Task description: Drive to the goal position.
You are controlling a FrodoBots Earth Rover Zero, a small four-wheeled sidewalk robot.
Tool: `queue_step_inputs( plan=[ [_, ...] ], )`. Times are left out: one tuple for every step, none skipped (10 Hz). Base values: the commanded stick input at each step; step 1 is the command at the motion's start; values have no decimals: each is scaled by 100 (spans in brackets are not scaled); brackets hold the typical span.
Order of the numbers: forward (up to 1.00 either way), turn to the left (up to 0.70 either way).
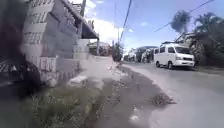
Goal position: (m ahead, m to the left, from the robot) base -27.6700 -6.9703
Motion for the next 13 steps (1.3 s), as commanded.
queue_step_inputs(
  plan=[
    [0,-70],
    [0,-70],
    [0,-70],
    [0,-70],
    [0,-70],
    [0,-70],
    [0,-70],
    [0,-70],
    [0,-70],
    [0,-70],
    [0,-70],
    [0,-70],
    [0,-70]
  ],
)
